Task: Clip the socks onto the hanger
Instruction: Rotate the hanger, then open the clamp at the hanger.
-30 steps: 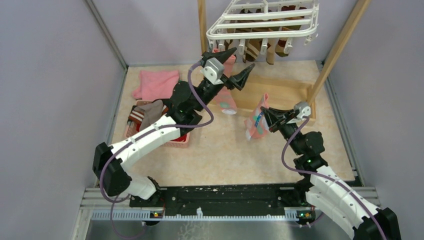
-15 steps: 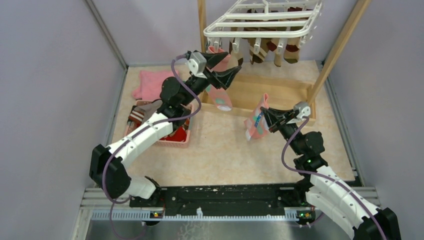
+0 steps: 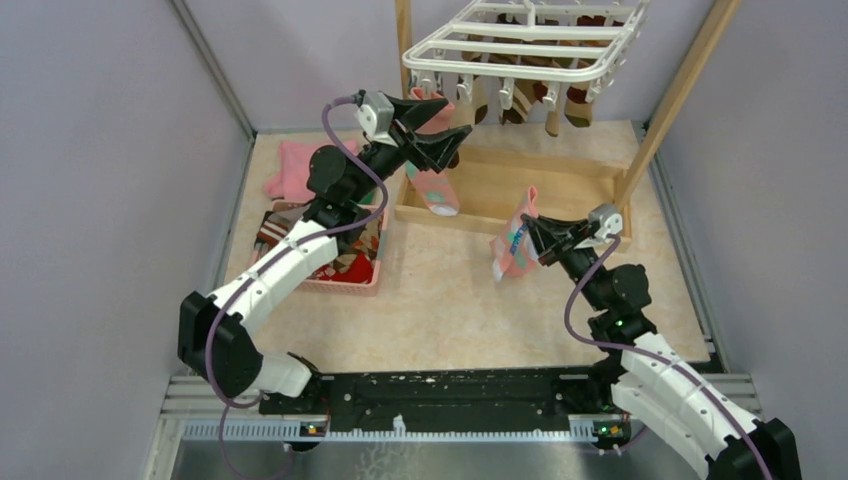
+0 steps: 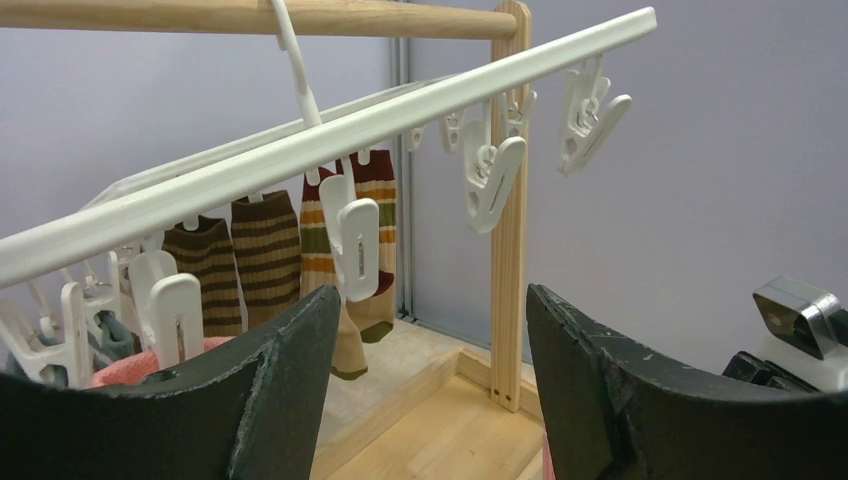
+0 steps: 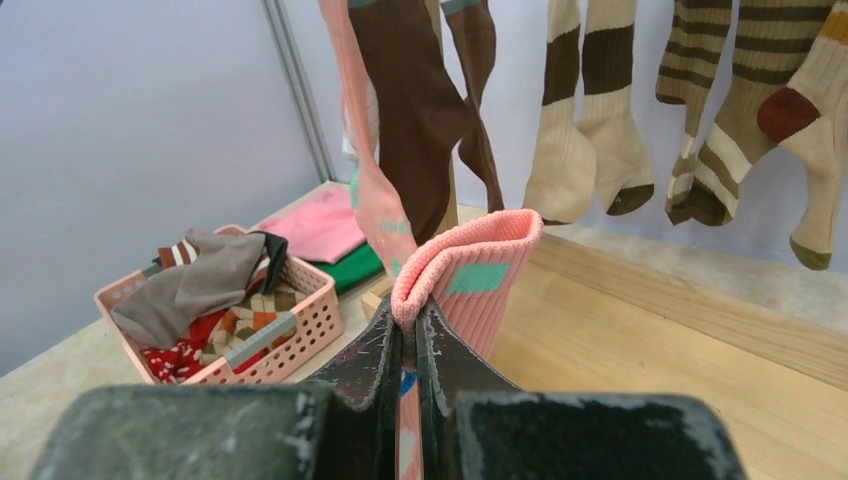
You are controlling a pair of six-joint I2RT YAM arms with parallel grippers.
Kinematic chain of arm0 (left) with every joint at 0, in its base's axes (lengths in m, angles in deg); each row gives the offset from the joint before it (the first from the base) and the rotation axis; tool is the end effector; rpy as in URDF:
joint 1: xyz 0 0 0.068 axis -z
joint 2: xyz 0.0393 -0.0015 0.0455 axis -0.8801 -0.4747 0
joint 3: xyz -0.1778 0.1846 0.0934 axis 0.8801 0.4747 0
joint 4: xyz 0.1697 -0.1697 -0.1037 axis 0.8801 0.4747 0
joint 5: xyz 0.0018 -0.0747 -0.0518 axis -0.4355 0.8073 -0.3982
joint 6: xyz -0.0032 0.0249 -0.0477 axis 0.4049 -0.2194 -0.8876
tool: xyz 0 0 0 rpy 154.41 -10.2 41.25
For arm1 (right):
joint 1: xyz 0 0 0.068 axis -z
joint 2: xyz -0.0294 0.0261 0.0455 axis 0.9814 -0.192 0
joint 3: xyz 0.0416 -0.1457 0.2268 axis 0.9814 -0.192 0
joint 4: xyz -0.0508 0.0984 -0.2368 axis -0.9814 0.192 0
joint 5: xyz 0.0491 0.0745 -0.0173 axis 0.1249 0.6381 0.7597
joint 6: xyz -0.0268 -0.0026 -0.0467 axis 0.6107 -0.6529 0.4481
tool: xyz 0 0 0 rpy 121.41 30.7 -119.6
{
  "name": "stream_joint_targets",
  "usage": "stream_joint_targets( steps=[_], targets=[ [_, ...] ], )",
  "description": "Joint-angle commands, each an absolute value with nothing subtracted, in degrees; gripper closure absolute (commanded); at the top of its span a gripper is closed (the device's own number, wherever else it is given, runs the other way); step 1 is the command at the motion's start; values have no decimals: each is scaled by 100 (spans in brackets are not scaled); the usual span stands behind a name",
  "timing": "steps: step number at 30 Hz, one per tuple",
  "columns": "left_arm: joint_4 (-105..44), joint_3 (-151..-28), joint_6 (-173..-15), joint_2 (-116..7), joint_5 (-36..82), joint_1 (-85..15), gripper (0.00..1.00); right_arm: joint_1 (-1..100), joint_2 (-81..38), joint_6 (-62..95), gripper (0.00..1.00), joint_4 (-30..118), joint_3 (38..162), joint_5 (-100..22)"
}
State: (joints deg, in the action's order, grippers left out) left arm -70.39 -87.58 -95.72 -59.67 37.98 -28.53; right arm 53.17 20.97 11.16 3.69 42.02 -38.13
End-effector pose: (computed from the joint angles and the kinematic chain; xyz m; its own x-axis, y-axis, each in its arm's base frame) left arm 0.2589 -0.1858 0.4459 0.2494 -0.4141 -0.8754 0.8643 0.5028 0.0083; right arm 0.1478 0.0770 0.2819 0.1658 0.3123 -0.9354 -0.6020 0.7834 0.1548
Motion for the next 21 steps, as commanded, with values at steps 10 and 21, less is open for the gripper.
stream_joint_targets(
  steps=[10,21],
  targets=[
    [-6884,-7352,-8942,-4656,5156,-3007,13,5357,1990,1213,100,123,4640,-2421],
    [-6955,-6382,-8944,-4436,6720,-3058,4,5345,1355,963,100,-287,5263,-388]
  ],
)
